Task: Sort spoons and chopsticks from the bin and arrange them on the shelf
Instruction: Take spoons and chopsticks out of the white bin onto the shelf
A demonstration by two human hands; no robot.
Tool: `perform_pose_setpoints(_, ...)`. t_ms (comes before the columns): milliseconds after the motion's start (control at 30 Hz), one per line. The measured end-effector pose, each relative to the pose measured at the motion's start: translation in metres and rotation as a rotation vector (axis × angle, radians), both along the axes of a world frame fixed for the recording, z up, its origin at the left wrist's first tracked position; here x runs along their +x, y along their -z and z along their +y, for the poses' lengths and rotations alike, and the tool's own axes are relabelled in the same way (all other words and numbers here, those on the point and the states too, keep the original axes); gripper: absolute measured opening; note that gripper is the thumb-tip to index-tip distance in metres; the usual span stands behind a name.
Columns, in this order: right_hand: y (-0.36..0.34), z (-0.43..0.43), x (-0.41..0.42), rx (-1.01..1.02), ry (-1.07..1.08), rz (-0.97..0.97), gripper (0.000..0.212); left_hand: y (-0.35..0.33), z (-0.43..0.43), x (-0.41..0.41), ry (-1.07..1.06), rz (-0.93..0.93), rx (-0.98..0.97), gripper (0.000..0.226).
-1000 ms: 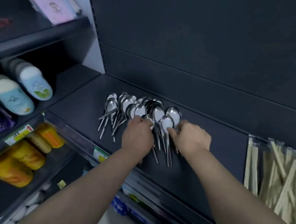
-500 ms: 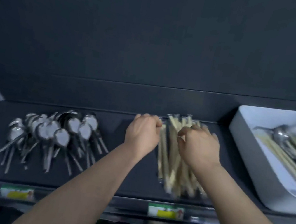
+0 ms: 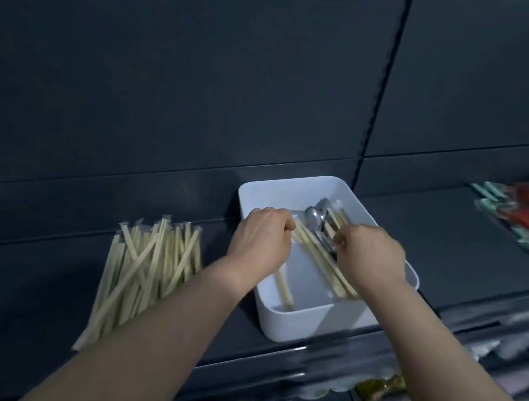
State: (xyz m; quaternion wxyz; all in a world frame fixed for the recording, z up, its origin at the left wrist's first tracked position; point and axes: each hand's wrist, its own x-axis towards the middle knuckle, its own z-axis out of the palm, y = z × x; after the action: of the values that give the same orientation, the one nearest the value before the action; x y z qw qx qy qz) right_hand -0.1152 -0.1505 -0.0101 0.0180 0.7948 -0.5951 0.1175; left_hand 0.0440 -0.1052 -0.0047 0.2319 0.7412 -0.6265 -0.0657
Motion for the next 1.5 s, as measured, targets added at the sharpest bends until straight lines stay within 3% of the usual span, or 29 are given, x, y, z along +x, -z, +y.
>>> perform_pose_setpoints(267, 0.015, -0.054, -0.054, 0.151, -0.140, -0.110, 0.030, 0.033, -0.046, -0.054, -0.059, 0.036, 0.333, 0.031)
perform_pose_setpoints(467, 0.013, -0.056, -0.051, 0.159, -0.202, 0.025, 0.006, 0.039, -0.070, -0.069, -0.082, 0.072, 0.374, 0.031)
perform_pose_setpoints(633, 0.019, -0.055, -0.031, 0.381, -0.191, 0.211, 0.042, 0.048, -0.081, -0.054, -0.118, 0.005, 0.378, 0.024)
perform_pose_setpoints(767, 0.026, -0.059, -0.023, 0.443, -0.162, 0.224, 0.039, 0.051, -0.089, -0.039, -0.109, 0.018, 0.342, 0.028)
perform_pose_setpoints(933, 0.006, -0.059, -0.023, 0.355, -0.102, 0.096, 0.028, 0.051, -0.097, -0.030, -0.141, 0.041, 0.322, 0.031)
perform_pose_setpoints(1100, -0.013, -0.079, -0.036, 0.155, -0.044, -0.095, 0.016, 0.058, -0.115, -0.042, -0.135, 0.028, 0.353, 0.016)
perform_pose_setpoints(1300, 0.016, -0.081, -0.039, 0.111, -0.129, -0.140, 0.012, 0.072, -0.138, -0.054, -0.331, 0.261, 0.290, 0.046)
perform_pose_setpoints(1500, 0.024, -0.088, -0.042, 0.070, -0.130, -0.185, 0.015, 0.080, -0.149, -0.047, -0.347, 0.220, 0.223, 0.056)
